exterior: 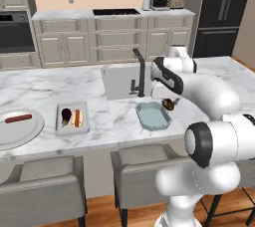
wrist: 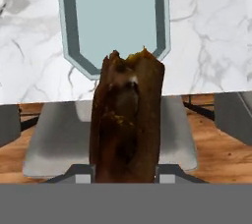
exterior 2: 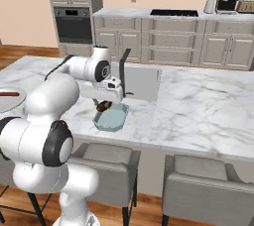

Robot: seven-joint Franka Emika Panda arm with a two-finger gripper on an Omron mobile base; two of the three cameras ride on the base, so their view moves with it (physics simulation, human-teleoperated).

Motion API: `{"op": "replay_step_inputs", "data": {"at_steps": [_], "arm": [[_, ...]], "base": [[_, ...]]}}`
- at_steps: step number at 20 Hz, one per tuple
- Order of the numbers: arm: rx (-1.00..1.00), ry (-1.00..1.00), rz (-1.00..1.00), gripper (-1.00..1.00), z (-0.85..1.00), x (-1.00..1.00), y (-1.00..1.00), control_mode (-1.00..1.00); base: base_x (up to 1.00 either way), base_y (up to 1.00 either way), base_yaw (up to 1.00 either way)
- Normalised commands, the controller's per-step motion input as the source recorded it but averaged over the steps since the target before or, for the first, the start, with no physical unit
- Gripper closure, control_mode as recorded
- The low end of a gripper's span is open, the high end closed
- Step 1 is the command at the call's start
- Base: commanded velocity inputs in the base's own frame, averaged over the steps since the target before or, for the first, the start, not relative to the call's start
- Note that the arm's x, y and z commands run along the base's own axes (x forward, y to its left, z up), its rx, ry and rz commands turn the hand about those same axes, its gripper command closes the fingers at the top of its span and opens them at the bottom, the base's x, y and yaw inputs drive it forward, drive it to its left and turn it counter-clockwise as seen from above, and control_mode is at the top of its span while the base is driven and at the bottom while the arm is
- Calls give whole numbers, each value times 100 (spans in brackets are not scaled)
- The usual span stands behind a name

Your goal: Place one cooked food and one vegetable from the large plate to each tupperware container.

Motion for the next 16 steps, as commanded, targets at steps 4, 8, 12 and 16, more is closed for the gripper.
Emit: {"op": "replay_step_inputs", "data": {"at_steps": [4,8,12,16], "arm": [[0,0,21,100,-77,100,-7,-100],[4,-3,20,100,-43,96,-18,-100],[0,-1,12,100,-29,81,-8,-100],[-5,11,-2,100,-26,36,0,-100]], "base": [[0,0,0],[0,0,0],[0,0,0],[0,0,0]]}}
